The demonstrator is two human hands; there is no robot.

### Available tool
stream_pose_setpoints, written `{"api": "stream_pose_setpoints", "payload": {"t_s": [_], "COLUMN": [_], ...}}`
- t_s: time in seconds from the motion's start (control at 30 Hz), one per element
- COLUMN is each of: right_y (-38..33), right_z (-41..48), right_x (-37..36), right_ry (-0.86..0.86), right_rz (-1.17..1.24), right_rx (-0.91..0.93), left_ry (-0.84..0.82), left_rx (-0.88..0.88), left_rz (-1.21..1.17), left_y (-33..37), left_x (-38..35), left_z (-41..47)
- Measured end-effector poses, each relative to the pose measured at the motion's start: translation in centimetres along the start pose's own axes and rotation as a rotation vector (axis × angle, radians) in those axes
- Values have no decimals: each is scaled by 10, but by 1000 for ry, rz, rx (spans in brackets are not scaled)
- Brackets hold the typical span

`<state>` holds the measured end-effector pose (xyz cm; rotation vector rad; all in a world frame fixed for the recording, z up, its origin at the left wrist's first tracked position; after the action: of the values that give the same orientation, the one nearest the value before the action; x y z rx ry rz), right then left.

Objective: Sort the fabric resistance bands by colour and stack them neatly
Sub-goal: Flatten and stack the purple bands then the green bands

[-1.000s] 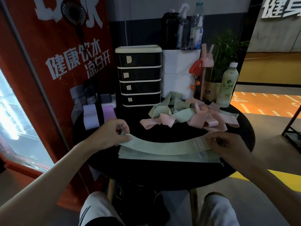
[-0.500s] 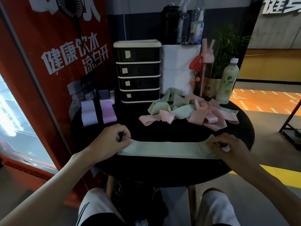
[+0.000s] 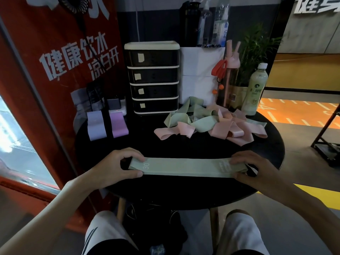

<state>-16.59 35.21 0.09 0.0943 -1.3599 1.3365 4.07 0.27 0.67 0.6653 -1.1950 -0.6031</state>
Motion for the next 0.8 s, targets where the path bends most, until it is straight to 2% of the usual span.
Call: {"api": "stream_pose_setpoints", "payload": {"t_s": [0.2, 0.3, 0.4, 0.47, 0.53, 0.67, 0.8], "right_y": [0, -6, -20, -33, -45, -51, -50], "right_z": [2, 4, 13, 25, 36, 46, 45], "right_x": [0, 1, 1, -2, -11, -33, -36], "right_ry": [-31, 10, 12, -11, -41, -208, -249], "right_rz": [-18, -18, -121, -195, -257, -360, -397], "right_rx": [14, 37, 81, 113, 173, 218, 237], "left_ry": [2, 103, 159, 128, 30, -118, -108], "left_rx": [4, -40, -120, -169, -170, -126, -109], "left_rz": [29, 57, 185, 315, 368, 307, 173], "left_y": [1, 18, 45, 62, 73, 60, 49], "left_x": [0, -1, -11, -24, -39, -60, -64], "left_z": [1, 8, 26, 39, 49, 55, 52]}}
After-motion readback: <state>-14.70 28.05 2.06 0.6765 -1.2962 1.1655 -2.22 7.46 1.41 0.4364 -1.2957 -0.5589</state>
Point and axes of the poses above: each hand's wrist, its own z-axis towards the middle knuckle, its own x-axis out of the back of the hand, y = z × x, the point moved 4 cm from there along z, towards the middle knuckle, and after that the axes turned 2 degrees about -z, right-handed, at the moved point
